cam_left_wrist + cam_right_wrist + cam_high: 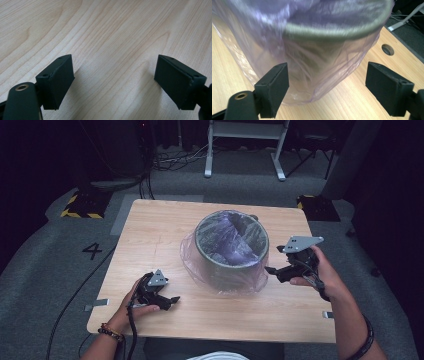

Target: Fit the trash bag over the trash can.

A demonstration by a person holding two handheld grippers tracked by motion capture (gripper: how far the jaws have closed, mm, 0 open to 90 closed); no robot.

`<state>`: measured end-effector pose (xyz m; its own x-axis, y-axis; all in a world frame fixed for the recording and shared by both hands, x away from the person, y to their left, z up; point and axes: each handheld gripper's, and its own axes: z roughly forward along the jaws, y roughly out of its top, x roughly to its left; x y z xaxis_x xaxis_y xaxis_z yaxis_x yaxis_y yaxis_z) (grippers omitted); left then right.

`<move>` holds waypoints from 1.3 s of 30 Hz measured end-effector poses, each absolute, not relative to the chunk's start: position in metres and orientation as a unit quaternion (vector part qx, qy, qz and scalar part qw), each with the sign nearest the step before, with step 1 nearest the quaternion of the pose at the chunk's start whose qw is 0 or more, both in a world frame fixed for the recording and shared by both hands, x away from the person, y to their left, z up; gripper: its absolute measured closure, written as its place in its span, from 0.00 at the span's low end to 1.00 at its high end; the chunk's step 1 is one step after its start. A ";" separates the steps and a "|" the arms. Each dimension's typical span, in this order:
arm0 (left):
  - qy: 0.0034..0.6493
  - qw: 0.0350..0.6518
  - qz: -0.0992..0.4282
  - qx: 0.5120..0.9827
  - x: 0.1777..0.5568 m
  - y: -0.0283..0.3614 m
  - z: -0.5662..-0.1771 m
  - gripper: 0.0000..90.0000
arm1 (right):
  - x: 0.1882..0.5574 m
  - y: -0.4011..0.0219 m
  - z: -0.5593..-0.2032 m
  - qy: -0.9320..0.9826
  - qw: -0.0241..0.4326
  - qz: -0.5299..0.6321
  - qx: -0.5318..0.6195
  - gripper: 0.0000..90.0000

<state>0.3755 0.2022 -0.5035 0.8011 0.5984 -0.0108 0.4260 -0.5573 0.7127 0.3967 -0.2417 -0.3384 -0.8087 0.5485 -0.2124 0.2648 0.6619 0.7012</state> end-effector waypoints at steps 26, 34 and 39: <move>0.293 0.368 0.117 0.875 0.376 0.202 -0.504 0.17 | 0.396 -0.255 -0.410 0.905 0.213 0.274 0.248 0.21; 0.292 0.368 0.117 0.875 0.376 0.202 -0.504 0.17 | 0.395 -0.261 -0.426 0.906 0.206 0.263 0.259 0.21; 0.293 0.369 0.117 0.875 0.376 0.202 -0.504 0.17 | 0.393 -0.267 -0.433 0.905 0.201 0.264 0.266 0.21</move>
